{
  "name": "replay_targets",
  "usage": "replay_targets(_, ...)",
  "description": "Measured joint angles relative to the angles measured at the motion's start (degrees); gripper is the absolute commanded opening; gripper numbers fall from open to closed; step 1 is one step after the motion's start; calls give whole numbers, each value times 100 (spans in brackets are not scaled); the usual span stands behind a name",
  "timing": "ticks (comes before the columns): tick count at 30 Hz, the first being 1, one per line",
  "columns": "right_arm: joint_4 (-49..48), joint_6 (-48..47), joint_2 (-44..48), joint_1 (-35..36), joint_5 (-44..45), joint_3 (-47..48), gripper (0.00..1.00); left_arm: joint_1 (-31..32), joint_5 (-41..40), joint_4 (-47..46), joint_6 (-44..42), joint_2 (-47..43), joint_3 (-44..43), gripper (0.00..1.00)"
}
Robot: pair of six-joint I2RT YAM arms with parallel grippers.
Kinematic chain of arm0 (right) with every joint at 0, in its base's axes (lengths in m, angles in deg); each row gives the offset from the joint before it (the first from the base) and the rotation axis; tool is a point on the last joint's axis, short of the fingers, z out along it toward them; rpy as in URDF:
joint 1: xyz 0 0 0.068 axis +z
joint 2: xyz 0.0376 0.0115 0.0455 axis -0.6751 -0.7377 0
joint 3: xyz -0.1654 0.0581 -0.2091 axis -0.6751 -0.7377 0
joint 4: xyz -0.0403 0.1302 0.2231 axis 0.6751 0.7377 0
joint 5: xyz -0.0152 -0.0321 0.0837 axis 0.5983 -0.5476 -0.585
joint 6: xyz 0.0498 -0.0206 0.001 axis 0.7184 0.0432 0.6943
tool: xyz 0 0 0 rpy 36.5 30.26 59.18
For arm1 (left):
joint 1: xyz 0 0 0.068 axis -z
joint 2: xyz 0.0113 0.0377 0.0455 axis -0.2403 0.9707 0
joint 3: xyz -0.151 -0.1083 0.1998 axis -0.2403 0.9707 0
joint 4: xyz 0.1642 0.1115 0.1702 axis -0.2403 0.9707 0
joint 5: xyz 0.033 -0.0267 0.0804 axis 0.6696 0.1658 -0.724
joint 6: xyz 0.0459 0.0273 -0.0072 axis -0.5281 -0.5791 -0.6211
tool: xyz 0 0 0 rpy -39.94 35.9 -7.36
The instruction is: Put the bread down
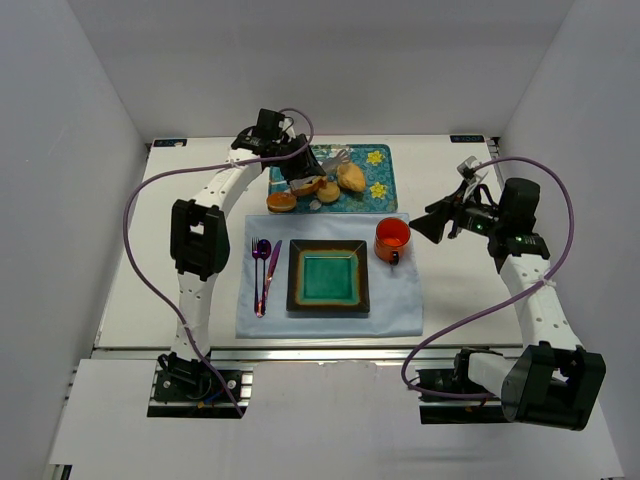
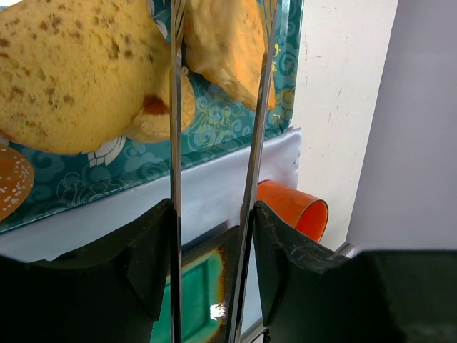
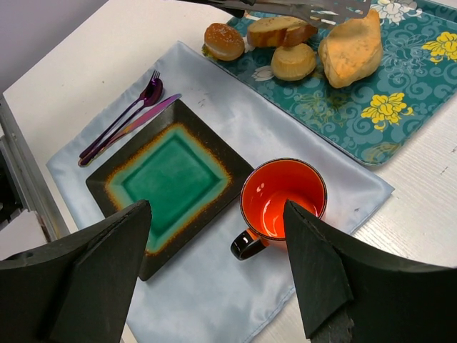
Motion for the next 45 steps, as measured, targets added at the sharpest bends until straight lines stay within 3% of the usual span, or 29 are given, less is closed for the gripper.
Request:
replay_targets(40,-219,184,192,-74,-96,-319,79,164,-9,647,-151,247,-365,56)
replay_targets(45,-229,195,208,-79,-101,-319,80,177,2,686,-153,289,-367,53)
